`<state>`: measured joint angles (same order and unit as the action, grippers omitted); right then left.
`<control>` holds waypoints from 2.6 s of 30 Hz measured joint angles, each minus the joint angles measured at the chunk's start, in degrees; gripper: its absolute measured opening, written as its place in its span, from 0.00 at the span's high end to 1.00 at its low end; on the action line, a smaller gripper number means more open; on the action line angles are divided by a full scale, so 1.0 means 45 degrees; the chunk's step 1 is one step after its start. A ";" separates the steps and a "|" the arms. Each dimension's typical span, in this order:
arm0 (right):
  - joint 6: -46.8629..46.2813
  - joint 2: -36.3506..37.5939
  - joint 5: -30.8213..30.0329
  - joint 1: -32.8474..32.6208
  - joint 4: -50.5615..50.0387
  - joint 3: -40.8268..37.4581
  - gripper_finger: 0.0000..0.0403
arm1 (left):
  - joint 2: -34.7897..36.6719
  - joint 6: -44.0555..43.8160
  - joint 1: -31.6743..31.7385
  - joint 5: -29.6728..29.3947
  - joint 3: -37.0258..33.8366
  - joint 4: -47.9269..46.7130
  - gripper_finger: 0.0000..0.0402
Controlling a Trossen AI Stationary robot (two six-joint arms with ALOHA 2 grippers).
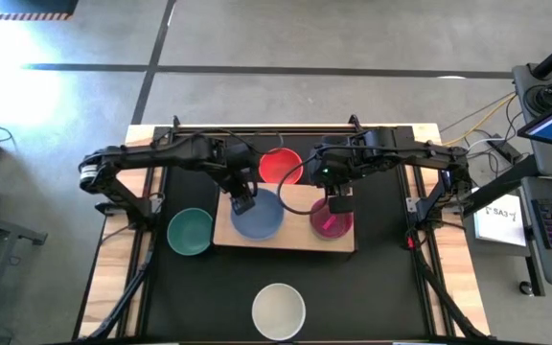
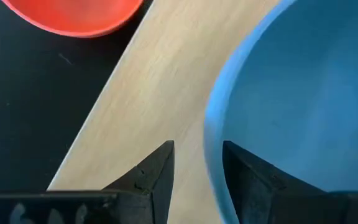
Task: Place and stack bowls onto a shelf
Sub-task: Put the big blue on the of the shelf, then stack the big orange bowl on top of the big blue bowl on the shelf
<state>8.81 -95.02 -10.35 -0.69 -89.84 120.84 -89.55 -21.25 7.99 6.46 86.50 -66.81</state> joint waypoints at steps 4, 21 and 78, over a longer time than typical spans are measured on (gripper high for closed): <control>-0.0099 0.0000 -0.0009 -0.0001 -0.0005 0.0000 0.64 | 0.0301 -0.0236 -0.0019 0.0070 0.0000 0.0034 0.71; -0.0023 -0.0078 -0.0044 0.2440 0.1726 0.0000 0.64 | 0.1277 -0.0117 -0.0492 0.0343 0.0856 0.0399 0.71; -0.0387 -0.4736 0.7218 0.8544 0.6088 -0.0136 0.64 | 0.2470 -0.1375 -0.1145 -0.7262 0.7036 -0.4799 0.71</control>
<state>7.07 -116.33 22.13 37.76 -62.44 120.22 -78.44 -27.44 2.84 -26.22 118.16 -88.40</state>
